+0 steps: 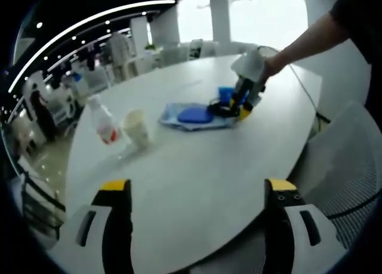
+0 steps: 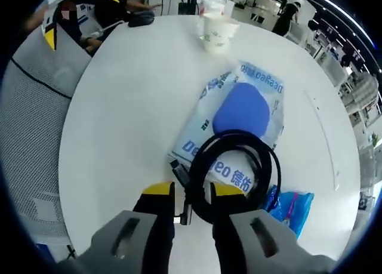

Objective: Arrange the tabletop items into an orderly group along one side of the table until the central work area is clear of visible clutter.

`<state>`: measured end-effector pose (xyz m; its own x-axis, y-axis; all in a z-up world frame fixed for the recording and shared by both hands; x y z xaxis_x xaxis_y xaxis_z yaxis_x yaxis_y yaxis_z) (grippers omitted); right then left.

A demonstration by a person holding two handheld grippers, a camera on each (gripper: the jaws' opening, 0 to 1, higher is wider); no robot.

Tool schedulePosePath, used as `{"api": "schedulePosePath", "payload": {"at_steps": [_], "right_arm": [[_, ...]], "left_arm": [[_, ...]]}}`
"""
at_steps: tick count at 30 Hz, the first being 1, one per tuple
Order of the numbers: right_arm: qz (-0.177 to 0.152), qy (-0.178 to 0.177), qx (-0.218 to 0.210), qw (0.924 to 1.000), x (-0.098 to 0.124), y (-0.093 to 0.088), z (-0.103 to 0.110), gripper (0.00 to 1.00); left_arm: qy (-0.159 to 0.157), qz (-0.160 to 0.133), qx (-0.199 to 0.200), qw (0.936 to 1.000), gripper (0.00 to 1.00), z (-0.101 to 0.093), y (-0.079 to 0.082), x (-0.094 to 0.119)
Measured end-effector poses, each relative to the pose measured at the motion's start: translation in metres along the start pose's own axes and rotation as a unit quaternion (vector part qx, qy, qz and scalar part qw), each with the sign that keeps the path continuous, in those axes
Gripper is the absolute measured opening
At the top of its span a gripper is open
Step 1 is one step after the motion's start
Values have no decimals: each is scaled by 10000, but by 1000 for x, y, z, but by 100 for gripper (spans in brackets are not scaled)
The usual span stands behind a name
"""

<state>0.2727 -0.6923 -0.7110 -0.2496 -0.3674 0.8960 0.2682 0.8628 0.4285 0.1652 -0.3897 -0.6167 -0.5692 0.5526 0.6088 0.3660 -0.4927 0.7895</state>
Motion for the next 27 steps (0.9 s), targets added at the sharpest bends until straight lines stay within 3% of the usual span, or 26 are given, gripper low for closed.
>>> {"api": "schedulePosePath", "payload": {"at_steps": [15,27], "right_arm": [[201,111,225,9995,-6,-1,0,14],[77,-47,367,9993,-10,-5,-3,11]], "left_arm": [[20,11,19,10000,88,1,-1,1],[4,28,-21,10000,88,-1,0,-1]]}}
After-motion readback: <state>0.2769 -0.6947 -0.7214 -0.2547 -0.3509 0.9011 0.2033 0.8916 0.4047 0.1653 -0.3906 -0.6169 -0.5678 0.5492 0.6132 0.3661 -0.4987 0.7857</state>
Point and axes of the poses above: the point that each gripper's makers call its tool centre point, and the gripper's own axes: x roughly backward along the fingers, z roughly to its left, y roughly out of its top, the point moved 6 cm from there along x, roughly backward along the fingers
